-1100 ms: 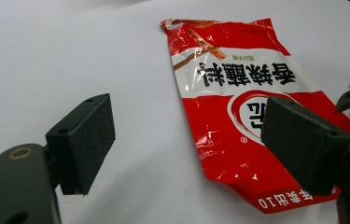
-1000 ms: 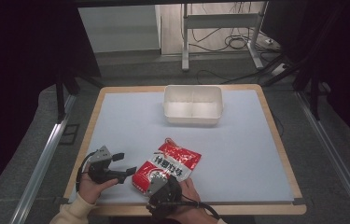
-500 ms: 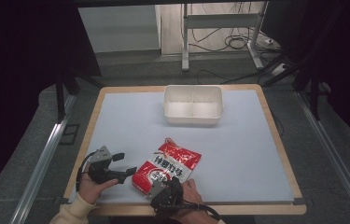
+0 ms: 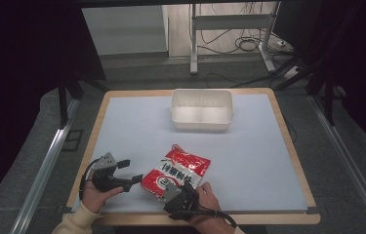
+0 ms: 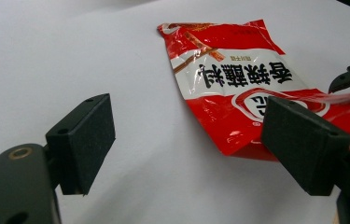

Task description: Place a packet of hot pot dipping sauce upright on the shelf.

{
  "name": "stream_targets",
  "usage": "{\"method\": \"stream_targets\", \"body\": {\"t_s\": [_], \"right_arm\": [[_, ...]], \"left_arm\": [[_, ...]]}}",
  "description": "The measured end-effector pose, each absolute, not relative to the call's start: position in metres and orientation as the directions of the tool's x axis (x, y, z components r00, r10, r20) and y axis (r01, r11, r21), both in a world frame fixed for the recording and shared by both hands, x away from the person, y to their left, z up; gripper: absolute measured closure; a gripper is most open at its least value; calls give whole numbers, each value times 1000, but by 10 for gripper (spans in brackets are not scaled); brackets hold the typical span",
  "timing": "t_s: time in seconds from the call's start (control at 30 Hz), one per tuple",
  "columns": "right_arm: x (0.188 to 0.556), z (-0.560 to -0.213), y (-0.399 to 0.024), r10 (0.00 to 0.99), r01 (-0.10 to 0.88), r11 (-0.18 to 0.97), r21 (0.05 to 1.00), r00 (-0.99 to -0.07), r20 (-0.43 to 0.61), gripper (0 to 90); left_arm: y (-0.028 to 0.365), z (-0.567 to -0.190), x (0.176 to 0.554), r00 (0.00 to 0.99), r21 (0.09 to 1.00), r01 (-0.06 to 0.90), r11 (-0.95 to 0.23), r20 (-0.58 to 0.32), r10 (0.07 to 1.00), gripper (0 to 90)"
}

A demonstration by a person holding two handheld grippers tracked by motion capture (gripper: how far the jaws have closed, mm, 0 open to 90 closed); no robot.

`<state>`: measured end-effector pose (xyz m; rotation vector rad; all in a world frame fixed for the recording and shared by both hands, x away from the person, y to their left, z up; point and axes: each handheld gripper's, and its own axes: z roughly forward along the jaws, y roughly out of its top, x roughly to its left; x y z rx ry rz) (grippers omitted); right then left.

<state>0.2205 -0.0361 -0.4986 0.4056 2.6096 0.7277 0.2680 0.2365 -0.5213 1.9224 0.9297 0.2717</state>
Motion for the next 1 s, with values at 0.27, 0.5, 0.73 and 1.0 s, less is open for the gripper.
{"method": "stream_targets", "body": {"t_s": [0.27,0.5,0.73,1.0], "right_arm": [[239,-480,-53,422,204,807,554,-856,-299,662],[259,-482,-65,443,266,791,550,-870,-217,752],[275,-482,-73,449,314,773,552,-885,-126,810],[293,-482,-85,465,378,721,580,-885,-1,839]], "left_arm": [[236,-521,268,686,830,493,-262,-185,704,175],[236,-522,268,688,830,491,-263,-185,702,175],[236,-522,268,685,830,495,-257,-190,703,175],[234,-523,269,686,825,498,-266,-187,703,175]]}}
